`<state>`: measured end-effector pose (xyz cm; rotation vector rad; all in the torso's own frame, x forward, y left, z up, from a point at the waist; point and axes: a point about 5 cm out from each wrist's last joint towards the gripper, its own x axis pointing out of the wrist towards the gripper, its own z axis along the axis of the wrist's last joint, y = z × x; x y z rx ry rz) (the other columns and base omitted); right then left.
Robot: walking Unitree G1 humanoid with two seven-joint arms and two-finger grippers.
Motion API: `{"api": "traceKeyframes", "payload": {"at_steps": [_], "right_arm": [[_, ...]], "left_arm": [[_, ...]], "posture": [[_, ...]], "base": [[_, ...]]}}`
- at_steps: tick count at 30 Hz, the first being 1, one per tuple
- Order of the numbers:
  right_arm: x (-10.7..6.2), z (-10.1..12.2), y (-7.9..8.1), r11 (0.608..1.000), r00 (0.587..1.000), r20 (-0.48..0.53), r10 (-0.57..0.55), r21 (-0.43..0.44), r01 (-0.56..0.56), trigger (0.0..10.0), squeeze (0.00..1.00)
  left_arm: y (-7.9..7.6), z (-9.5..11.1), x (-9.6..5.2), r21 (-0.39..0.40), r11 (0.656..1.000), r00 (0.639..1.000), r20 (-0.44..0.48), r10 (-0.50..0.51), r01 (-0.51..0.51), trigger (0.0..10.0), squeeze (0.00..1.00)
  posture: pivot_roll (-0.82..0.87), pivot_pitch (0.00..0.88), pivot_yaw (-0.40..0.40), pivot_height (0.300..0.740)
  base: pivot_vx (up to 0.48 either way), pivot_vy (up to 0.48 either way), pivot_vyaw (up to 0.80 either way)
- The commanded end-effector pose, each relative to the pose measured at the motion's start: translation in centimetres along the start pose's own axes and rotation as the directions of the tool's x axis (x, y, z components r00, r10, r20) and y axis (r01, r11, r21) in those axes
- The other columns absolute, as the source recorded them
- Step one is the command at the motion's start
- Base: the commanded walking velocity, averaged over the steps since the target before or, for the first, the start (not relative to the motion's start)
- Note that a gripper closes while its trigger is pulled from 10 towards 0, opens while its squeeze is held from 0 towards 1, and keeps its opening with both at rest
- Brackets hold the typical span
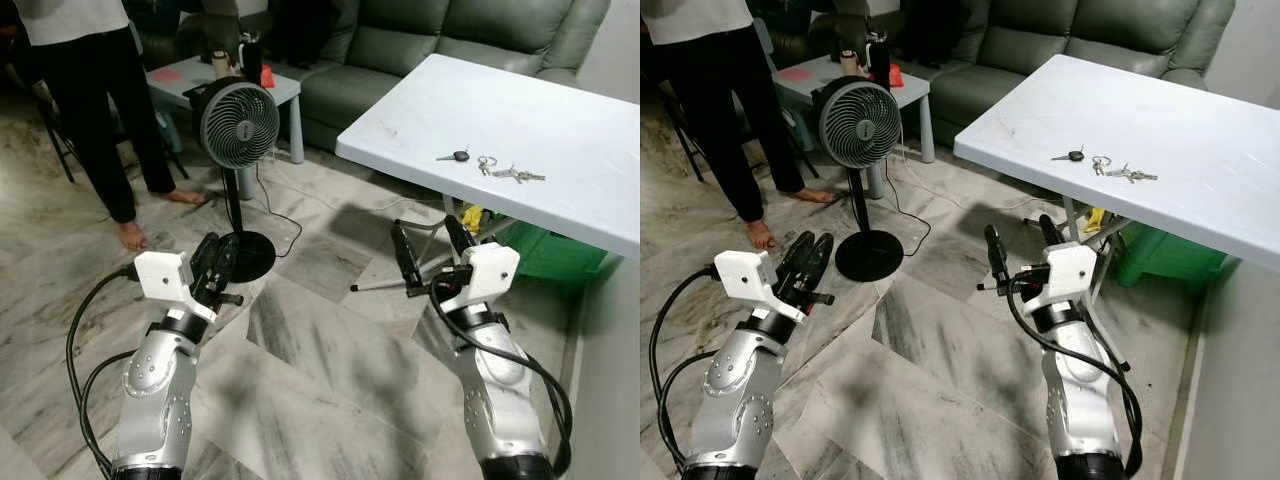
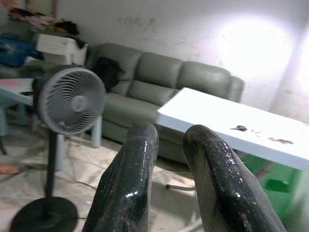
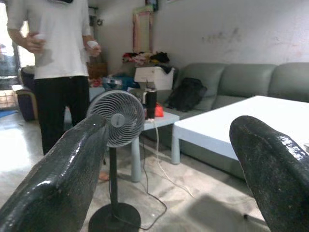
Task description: Hang keys on a hook
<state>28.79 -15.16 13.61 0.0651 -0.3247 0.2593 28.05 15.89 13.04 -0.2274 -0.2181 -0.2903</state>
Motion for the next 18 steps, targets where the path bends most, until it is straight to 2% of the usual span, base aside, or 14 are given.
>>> {"api": "traceKeyframes", "payload": {"at_steps": [1,5,18], "right_arm": [[0.0,0.6,0.0,1.0,1.0,0.007,-0.005,0.003,0.005,10.0,0.0],[0.0,0.6,-0.1,1.0,1.0,-0.003,-0.021,0.022,0.021,10.0,0.0],[0.2,0.5,0.5,0.998,0.999,-0.05,-0.013,0.061,0.016,10.0,0.0]], "left_arm": [[0.3,-0.1,-0.2,-0.011,1.0,0.999,-0.03,0.012,-0.012,10.0,0.0],[0.6,-0.1,0.0,-0.002,1.0,0.999,-0.039,0.018,-0.018,10.0,0.0],[0.5,-0.1,1.0,0.009,1.0,0.996,-0.081,0.026,-0.025,10.0,0.0]], "posture": [[-0.06,0.0,-0.025,0.74],[-0.06,0.0,-0.021,0.74],[-0.06,0.0,-0.026,0.74]], "base": [[0.0,0.0,0.0],[0.0,0.0,0.0],[0.0,0.0,0.0]]}}
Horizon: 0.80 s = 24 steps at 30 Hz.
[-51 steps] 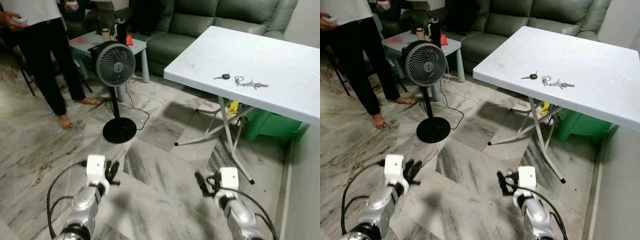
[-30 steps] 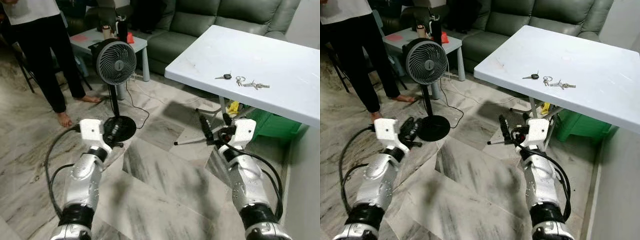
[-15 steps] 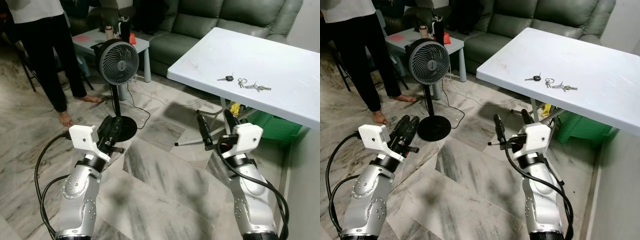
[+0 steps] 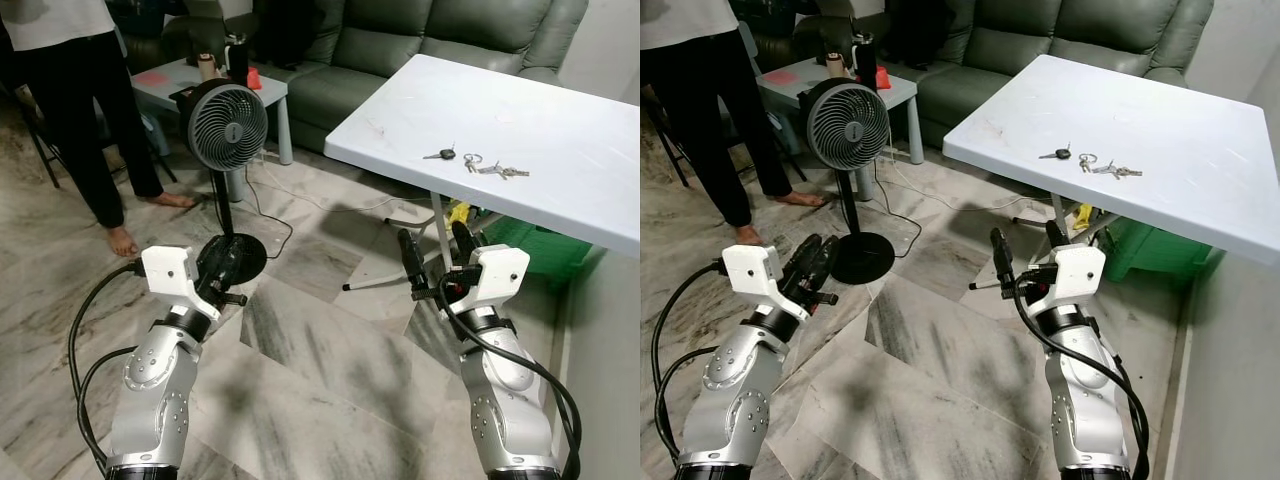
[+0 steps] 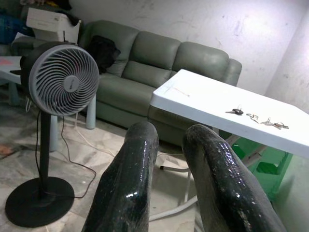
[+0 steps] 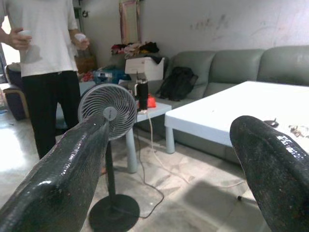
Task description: Hang keys on a hook
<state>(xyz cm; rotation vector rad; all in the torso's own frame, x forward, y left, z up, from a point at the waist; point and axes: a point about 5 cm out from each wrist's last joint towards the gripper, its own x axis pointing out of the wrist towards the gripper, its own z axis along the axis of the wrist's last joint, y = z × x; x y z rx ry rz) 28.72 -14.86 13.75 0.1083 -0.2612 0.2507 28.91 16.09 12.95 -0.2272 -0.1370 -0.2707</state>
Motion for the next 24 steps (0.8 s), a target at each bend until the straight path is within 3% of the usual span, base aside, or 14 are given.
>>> {"api": "traceKeyframes", "payload": {"at_steps": [1,4,5,21,22,23,24], "right_arm": [[0.1,0.25,0.21,1.0,1.0,-0.005,-0.001,0.027,0.001,10.0,0.0],[0.02,-0.03,0.18,0.998,1.0,-0.019,-0.003,0.059,0.004,10.0,0.0],[-0.01,0.0,0.07,0.998,1.0,-0.019,-0.013,0.062,0.014,10.0,1.0],[0.05,-0.14,-0.07,1.0,0.999,-0.054,-0.003,0.013,0.003,10.0,1.0],[0.06,-0.12,-0.05,1.0,0.999,-0.052,0.002,-0.005,-0.002,10.0,0.45],[0.06,-0.1,-0.03,1.0,0.999,-0.05,0.007,-0.017,-0.008,10.0,0.45],[0.0,-0.09,-0.1,0.999,0.999,-0.046,0.006,-0.043,-0.008,10.0,0.0]], "left_arm": [[-0.05,0.12,0.35,0.015,1.0,1.0,0.0,-0.006,0.006,10.0,0.0],[-0.11,0.09,0.36,0.015,1.0,1.0,0.004,-0.009,0.009,10.0,0.0],[-0.13,0.1,0.37,0.017,1.0,1.0,0.003,-0.009,0.009,10.0,0.0],[-0.37,-0.43,0.57,0.059,0.998,0.999,-0.029,-0.026,0.027,10.0,0.0],[-0.38,-0.49,0.56,0.057,0.998,0.999,-0.032,-0.025,0.027,10.0,0.0],[-0.39,-0.53,0.56,0.056,0.998,0.999,-0.034,-0.025,0.027,10.0,0.0],[-0.44,-0.63,0.55,0.05,0.998,0.999,-0.037,-0.024,0.026,10.0,0.0]], "posture": [[-0.06,0.0,-0.026,0.74],[-0.06,0.0,-0.032,0.74],[-0.06,0.0,-0.032,0.74],[-0.06,0.0,-0.038,0.74],[-0.06,0.0,-0.038,0.74],[-0.06,0.0,-0.038,0.74],[-0.06,0.0,-0.037,0.74]], "base": [[0.0,0.0,0.0],[0.0,0.0,0.0],[0.0,0.0,0.0],[0.0,0.0,0.0],[0.0,0.0,0.0],[0.0,0.0,0.0],[0.0,0.0,0.0]]}}
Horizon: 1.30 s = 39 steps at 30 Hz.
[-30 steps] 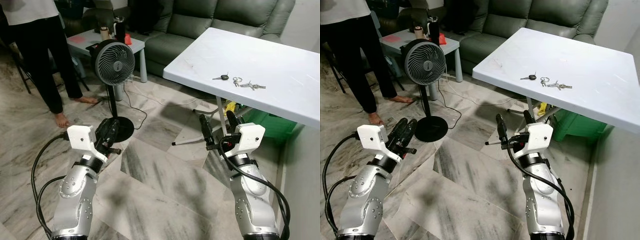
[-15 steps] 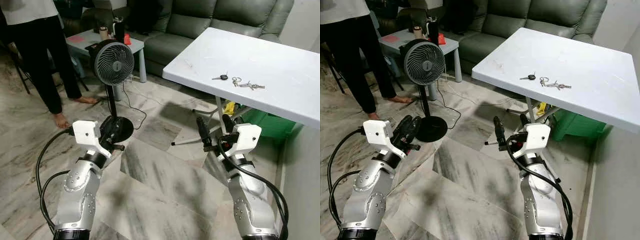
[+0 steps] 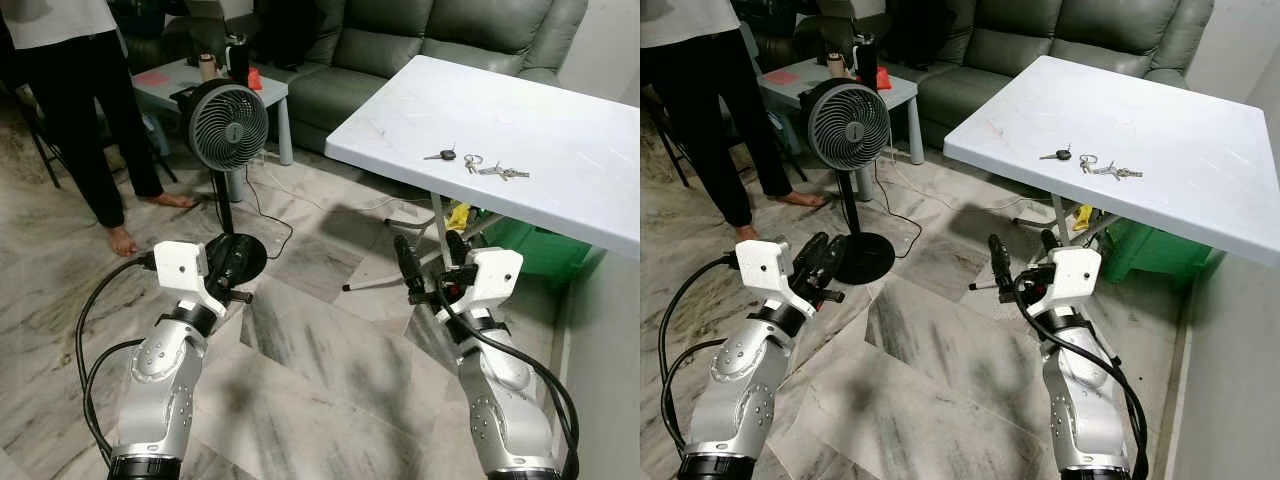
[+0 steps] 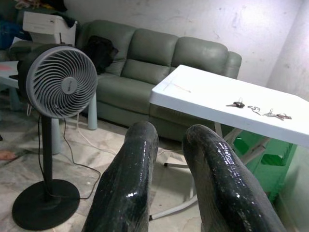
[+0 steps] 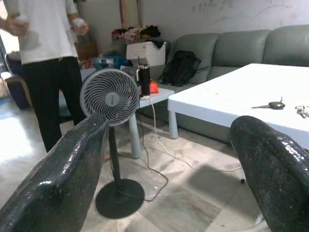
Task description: Hang keys on a hook
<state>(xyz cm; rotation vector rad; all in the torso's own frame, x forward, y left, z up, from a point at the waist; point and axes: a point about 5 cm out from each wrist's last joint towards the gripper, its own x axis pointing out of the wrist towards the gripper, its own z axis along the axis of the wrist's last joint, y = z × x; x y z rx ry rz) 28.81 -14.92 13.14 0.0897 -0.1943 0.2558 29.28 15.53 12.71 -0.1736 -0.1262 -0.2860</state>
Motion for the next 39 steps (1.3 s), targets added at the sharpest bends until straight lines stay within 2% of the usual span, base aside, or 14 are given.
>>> {"api": "traceKeyframes", "payload": {"at_steps": [1,14,39], "right_arm": [[0.01,0.47,-0.03,0.999,1.0,0.021,-0.001,-0.037,0.002,10.0,0.0],[-0.18,0.47,-0.22,0.999,1.0,0.02,-0.008,-0.045,0.009,10.0,0.0],[0.05,0.44,-0.37,0.998,1.0,0.018,0.0,-0.056,0.001,10.0,0.0]], "left_arm": [[-0.08,-0.28,0.11,-0.002,1.0,1.0,-0.017,-0.007,0.007,10.0,0.0],[-0.05,-0.25,0.18,-0.003,1.0,1.0,-0.019,-0.008,0.008,10.0,0.0],[-0.11,-0.33,0.37,0.005,1.0,1.0,-0.026,-0.006,0.006,10.0,0.0]], "posture": [[-0.06,0.0,-0.037,0.74],[-0.06,0.0,-0.036,0.74],[-0.06,0.0,-0.042,0.74]], "base": [[0.0,0.0,0.0],[0.263,0.0,0.0],[0.363,0.0,0.0]]}}
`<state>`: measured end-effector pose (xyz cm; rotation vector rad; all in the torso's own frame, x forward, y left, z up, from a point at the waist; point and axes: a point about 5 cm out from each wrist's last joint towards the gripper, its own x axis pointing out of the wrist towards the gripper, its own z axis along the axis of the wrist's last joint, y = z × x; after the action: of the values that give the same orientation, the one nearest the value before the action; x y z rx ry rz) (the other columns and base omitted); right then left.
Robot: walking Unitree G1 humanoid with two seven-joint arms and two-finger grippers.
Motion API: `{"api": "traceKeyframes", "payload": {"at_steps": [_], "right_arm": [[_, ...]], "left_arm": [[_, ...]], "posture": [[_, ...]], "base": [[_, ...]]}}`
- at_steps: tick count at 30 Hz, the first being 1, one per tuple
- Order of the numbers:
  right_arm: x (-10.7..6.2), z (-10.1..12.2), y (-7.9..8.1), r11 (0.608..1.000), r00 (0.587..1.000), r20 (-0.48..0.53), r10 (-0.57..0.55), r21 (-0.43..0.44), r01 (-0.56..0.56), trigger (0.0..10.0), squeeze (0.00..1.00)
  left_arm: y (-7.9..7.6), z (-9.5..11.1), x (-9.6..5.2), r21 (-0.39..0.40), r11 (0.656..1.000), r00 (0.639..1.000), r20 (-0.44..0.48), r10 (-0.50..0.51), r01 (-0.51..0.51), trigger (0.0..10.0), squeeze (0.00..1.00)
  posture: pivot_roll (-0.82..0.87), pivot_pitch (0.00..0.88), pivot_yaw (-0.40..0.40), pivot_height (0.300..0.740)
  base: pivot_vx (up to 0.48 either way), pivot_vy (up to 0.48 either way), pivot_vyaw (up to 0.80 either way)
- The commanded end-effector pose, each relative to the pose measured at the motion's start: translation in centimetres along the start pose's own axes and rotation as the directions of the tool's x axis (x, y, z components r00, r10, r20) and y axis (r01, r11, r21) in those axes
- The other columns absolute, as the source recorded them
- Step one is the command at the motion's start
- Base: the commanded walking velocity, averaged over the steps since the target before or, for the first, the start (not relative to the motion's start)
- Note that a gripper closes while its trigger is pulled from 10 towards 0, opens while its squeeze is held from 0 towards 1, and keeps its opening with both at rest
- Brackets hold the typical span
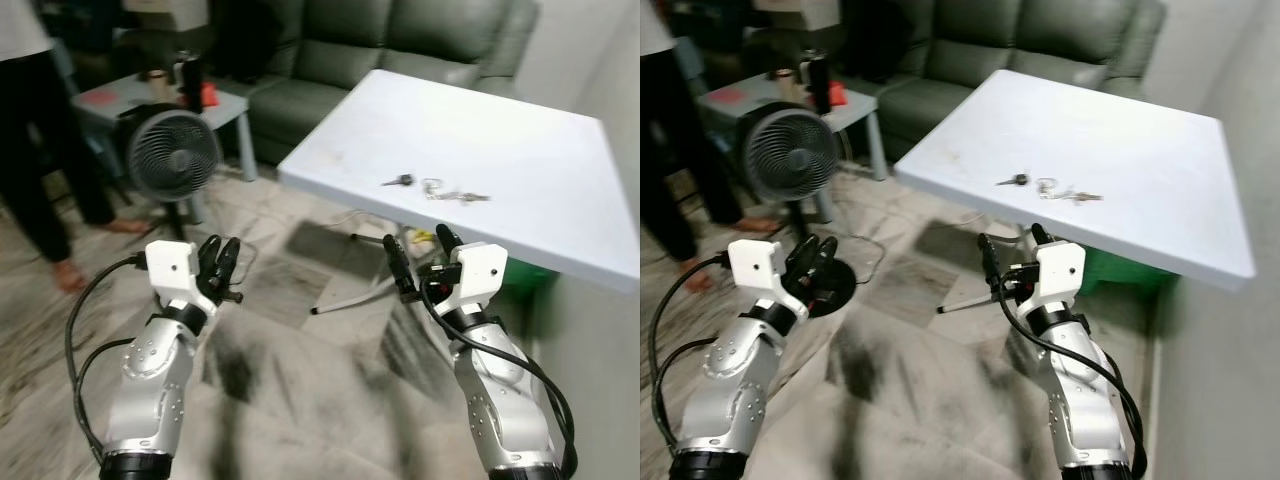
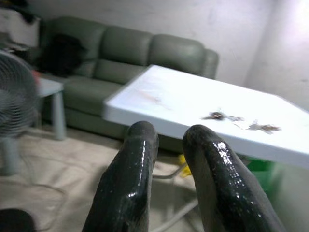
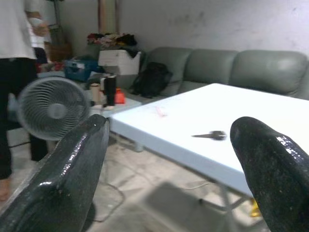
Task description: Hang keys on a hook
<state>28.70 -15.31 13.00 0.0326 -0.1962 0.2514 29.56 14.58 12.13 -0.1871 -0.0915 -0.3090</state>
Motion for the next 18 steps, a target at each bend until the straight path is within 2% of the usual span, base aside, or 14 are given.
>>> {"api": "traceKeyframes", "payload": {"at_steps": [1,18], "right_arm": [[0.27,0.52,-0.04,1.0,1.0,0.023,-0.002,0.001,0.002,10.0,0.0],[0.34,0.55,0.0,1.0,1.0,0.025,0.006,-0.001,-0.006,10.0,0.0]], "left_arm": [[0.61,0.46,-0.09,0.025,1.0,1.0,0.008,0.013,-0.013,10.0,0.0],[0.6,0.42,0.17,0.024,1.0,1.0,0.004,0.011,-0.011,10.0,0.0]], "posture": [[-0.06,0.0,-0.042,0.74],[-0.06,0.0,-0.043,0.74]], "base": [[0.368,0.0,0.0],[0.363,0.0,0.0]]}}
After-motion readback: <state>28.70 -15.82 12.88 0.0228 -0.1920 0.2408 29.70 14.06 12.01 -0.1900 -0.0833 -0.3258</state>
